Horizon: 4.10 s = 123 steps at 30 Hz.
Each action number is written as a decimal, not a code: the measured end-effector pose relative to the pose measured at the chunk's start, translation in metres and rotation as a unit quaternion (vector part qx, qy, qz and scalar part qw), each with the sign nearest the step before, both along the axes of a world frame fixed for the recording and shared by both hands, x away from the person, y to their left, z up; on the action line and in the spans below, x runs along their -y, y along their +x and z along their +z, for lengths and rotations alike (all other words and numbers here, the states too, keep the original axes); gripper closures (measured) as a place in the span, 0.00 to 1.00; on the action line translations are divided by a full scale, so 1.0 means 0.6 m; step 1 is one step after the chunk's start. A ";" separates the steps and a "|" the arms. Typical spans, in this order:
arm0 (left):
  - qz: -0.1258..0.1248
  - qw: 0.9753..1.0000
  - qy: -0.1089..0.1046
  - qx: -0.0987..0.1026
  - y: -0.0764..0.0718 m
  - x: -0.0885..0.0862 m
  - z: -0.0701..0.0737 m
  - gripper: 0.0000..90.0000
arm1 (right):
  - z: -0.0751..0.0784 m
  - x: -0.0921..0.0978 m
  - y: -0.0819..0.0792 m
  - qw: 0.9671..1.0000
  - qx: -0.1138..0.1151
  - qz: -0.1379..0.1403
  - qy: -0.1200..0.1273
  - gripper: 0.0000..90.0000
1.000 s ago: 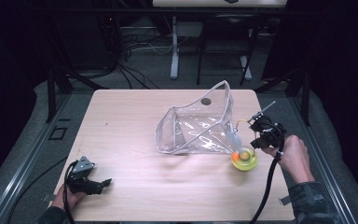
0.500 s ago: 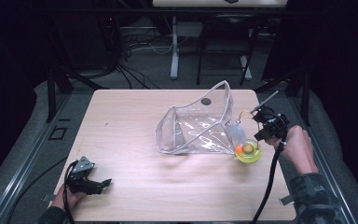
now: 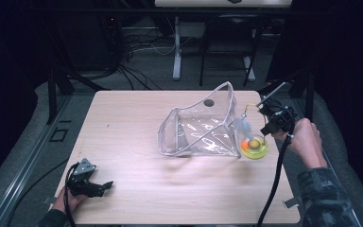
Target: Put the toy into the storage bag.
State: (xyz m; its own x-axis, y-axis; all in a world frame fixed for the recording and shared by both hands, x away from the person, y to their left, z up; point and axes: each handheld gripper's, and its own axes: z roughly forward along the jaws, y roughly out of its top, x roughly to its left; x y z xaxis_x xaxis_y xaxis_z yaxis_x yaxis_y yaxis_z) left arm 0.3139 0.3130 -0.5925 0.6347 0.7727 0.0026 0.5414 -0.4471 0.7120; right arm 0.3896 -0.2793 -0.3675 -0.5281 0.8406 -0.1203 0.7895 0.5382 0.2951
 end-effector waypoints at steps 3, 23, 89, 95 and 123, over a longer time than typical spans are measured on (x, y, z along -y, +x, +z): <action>0.000 1.000 0.000 0.000 0.000 0.000 0.000 0.00 | 0.007 0.000 0.003 1.000 0.000 0.001 -0.003 0.97; 0.001 1.000 -0.002 -0.001 0.000 0.000 0.000 0.00 | 0.053 -0.009 0.016 1.000 0.017 0.001 -0.016 0.98; -0.003 1.000 0.000 -0.004 0.000 -0.001 0.001 0.00 | 0.243 -0.096 0.035 0.995 0.077 0.038 -0.041 0.98; -0.002 1.000 -0.001 -0.005 0.000 0.000 0.001 0.00 | 0.258 -0.118 0.038 0.995 0.080 0.047 -0.040 0.98; -0.002 1.000 -0.001 -0.005 0.000 0.000 0.001 0.00 | 0.259 -0.213 0.067 0.992 0.088 0.087 -0.006 0.97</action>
